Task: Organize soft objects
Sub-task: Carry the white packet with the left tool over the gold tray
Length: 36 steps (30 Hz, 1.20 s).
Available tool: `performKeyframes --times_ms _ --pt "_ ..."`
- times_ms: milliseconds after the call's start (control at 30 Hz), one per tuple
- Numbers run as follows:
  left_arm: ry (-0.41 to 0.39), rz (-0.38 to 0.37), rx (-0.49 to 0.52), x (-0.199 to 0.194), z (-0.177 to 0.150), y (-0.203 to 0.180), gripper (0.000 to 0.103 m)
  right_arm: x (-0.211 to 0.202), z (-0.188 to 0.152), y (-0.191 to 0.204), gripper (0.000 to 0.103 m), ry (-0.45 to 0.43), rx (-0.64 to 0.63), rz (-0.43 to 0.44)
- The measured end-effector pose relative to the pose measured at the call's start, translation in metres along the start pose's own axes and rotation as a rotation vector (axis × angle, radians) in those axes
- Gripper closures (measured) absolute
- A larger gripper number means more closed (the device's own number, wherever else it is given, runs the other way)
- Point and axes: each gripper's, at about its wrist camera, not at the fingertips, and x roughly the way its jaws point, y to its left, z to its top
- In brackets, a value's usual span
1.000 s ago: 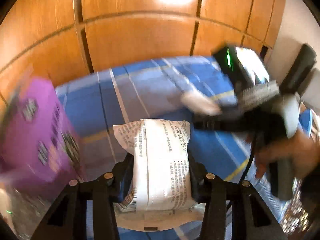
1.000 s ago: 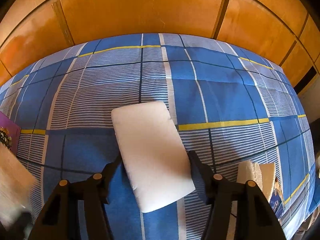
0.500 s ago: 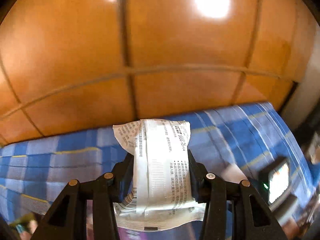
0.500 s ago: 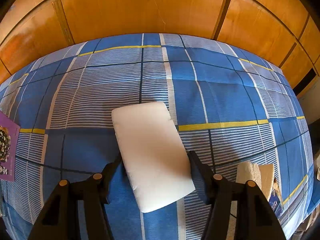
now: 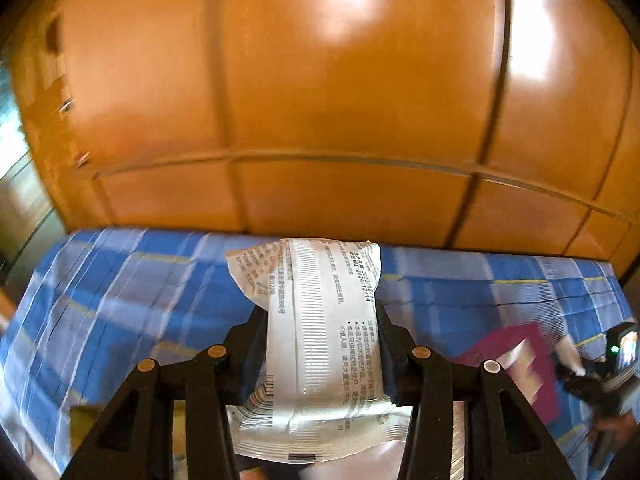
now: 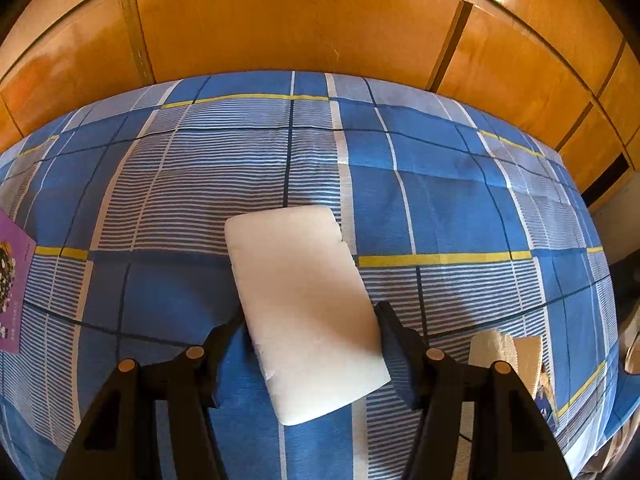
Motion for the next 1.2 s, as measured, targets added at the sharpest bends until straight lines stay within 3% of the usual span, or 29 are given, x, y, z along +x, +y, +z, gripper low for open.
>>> performKeyframes --times_ms 333,567,900,1033,1100,1200 --pt "0.061 0.121 -0.260 -0.040 -0.112 0.147 0.055 -0.004 -0.004 0.010 0.045 -0.049 -0.084 -0.055" --pt "0.157 0.197 -0.401 -0.046 -0.197 0.203 0.055 -0.006 -0.007 0.013 0.045 -0.051 -0.083 -0.064" --pt "0.249 0.191 -0.443 -0.022 -0.244 0.199 0.050 -0.007 -0.009 0.012 0.045 -0.048 -0.079 -0.066" --pt "0.225 0.205 -0.395 -0.027 -0.243 0.189 0.042 -0.007 -0.009 0.013 0.045 -0.049 -0.079 -0.066" --pt "0.191 0.225 -0.371 -0.035 -0.240 0.183 0.031 -0.007 -0.009 0.013 0.045 -0.049 -0.080 -0.066" --pt "0.143 0.270 -0.335 -0.049 -0.237 0.177 0.030 -0.007 -0.009 0.013 0.045 -0.049 -0.080 -0.066"
